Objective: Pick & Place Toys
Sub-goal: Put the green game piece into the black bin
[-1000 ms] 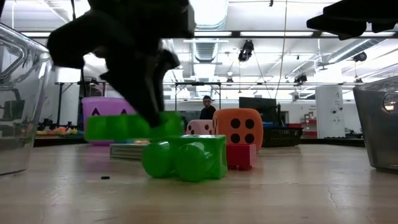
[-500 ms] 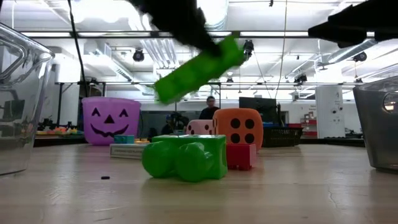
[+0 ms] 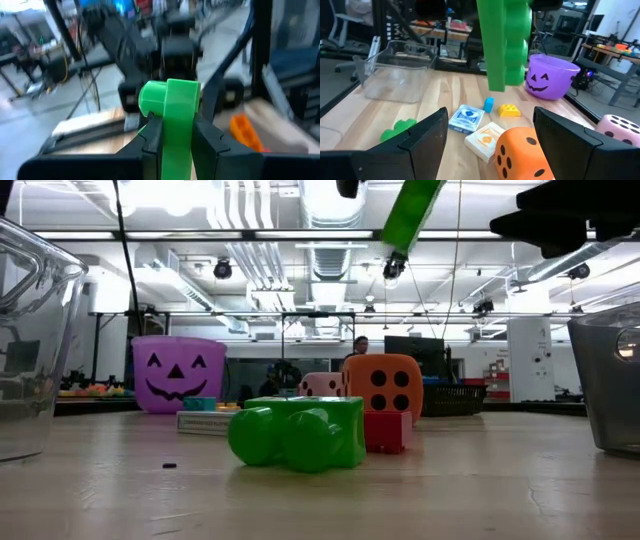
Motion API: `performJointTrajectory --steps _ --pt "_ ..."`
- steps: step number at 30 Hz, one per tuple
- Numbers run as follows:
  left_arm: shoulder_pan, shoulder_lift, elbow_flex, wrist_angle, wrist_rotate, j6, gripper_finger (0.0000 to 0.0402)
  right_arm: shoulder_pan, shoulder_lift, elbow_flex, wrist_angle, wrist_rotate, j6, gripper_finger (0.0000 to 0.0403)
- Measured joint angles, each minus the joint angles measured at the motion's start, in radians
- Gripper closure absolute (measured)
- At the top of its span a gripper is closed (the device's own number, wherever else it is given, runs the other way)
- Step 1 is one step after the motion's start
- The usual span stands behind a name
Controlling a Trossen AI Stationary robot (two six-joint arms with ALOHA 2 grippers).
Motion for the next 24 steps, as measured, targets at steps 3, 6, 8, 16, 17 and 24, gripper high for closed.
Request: performJointTrajectory --steps 3,6,8,16,17,24 --pt "0.018 0.000 -0.022 0.110 0.037 -0.003 0.0340 -0.023 -0.008 0.000 0.015 0.002 -0.010 0.0114" --pt "0.031 0.000 -0.053 0.227 0.059 -0.004 0.0340 -0.052 -0.011 -0.001 0.035 0.001 -0.026 0.0114" --pt "0.035 0.000 -0.079 0.300 0.061 -0.004 0.0340 -0.073 -0.014 -0.001 0.068 -0.004 -0.044 0.0114" --pt "0.049 0.002 -0.153 0.465 0.062 -0.004 0.0340 -0.187 -0.012 -0.001 0.223 -0.116 -0.148 0.0114" --pt "0.051 0.002 -0.157 0.474 0.060 -0.004 0.0340 -0.209 -0.009 -0.001 0.230 -0.136 -0.151 0.0114" --pt "0.082 0.002 -0.157 0.480 0.059 -0.004 0.0340 -0.348 0.043 0.005 0.278 -0.283 -0.132 0.0114"
